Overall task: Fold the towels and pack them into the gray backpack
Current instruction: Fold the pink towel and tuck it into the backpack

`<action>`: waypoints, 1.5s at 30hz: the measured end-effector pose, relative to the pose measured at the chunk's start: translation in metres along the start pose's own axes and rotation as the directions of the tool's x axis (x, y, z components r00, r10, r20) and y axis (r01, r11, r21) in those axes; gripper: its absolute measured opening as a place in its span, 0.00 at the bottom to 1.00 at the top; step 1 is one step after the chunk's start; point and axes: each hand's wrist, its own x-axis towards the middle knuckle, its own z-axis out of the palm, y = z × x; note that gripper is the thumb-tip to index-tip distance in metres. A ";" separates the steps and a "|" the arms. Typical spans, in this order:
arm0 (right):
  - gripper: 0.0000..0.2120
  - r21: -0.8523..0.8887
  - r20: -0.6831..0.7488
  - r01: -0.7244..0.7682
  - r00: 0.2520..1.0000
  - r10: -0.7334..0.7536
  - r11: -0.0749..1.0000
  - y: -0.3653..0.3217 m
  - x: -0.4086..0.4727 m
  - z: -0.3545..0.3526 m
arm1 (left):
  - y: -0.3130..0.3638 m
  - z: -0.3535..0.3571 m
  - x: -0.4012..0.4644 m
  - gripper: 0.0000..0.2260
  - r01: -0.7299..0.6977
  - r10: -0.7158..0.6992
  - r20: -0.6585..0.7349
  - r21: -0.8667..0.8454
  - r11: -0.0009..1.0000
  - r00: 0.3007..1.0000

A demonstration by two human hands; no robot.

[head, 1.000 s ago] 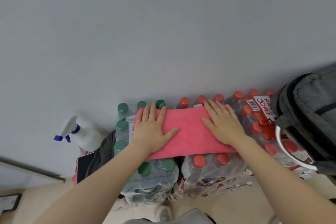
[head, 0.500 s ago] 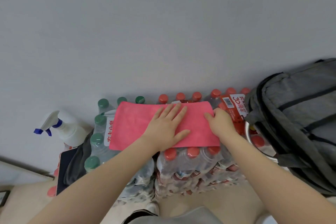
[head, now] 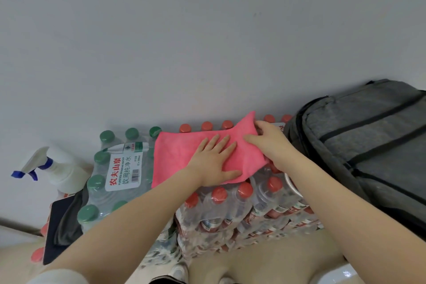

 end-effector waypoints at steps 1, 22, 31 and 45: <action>0.13 -0.077 -0.017 0.060 0.998 -0.062 0.995 -0.008 -0.002 0.006 | -0.003 -0.006 -0.004 0.32 -0.031 0.023 -0.052 -0.149 0.988 0.998; 0.39 -0.805 0.159 0.291 0.945 -0.284 0.517 0.002 0.008 0.114 | -0.107 -0.037 -0.019 0.17 0.212 -0.223 -0.153 -0.088 0.973 0.963; 0.45 -0.848 0.181 0.271 0.956 -0.232 0.454 0.013 0.014 0.119 | -0.129 -0.067 -0.011 0.19 0.328 -0.320 0.075 -0.140 0.934 0.944; 0.34 -0.772 0.079 0.299 0.920 -0.383 0.560 0.021 0.016 0.119 | -0.099 -0.067 -0.046 0.07 0.258 -0.334 0.132 -0.894 0.365 0.933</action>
